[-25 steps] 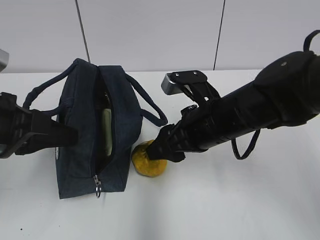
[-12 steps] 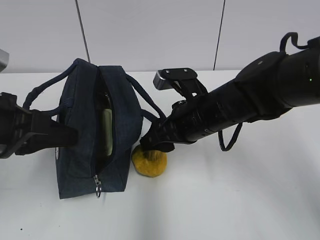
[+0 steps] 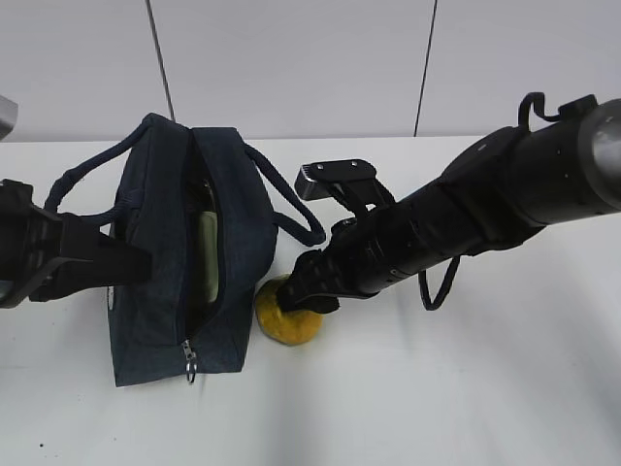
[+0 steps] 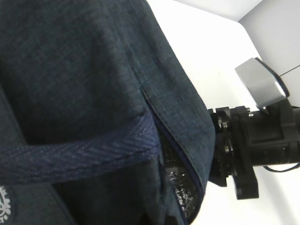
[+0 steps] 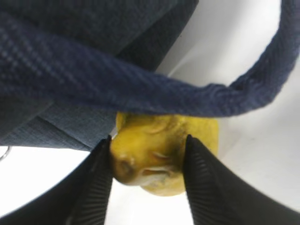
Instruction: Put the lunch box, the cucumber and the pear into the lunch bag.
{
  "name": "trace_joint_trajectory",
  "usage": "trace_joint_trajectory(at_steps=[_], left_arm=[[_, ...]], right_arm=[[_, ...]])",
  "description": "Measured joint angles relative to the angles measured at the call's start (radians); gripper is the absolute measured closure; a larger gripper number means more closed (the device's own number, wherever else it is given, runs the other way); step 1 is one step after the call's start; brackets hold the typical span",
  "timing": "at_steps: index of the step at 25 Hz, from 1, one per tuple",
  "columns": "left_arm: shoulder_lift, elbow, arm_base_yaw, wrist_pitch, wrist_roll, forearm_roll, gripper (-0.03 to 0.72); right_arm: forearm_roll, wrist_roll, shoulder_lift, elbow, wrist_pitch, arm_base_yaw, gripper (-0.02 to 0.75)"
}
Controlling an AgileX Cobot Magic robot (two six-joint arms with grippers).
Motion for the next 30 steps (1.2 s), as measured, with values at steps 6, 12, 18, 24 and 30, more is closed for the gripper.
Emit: trace_joint_trajectory(at_steps=[6, 12, 18, 24, 30], left_arm=[[0.0, 0.0, 0.0, 0.0, 0.0, 0.0, 0.704], [0.0, 0.0, 0.0, 0.0, 0.0, 0.0, 0.704], [0.0, 0.0, 0.0, 0.0, 0.0, 0.0, 0.704], [0.0, 0.0, 0.0, 0.0, 0.0, 0.0, 0.704], [0.0, 0.0, 0.0, 0.0, 0.0, 0.0, 0.704]], right_arm=[[0.008, 0.0, 0.0, -0.009, -0.016, 0.0, 0.481], [-0.039, 0.015, 0.0, -0.01, 0.02, 0.0, 0.491], [-0.35, 0.233, -0.05, -0.012, 0.068, 0.0, 0.502], [-0.556, 0.385, -0.116, -0.007, 0.141, 0.0, 0.505], [-0.73, 0.542, -0.21, -0.007, 0.196, 0.0, 0.505]])
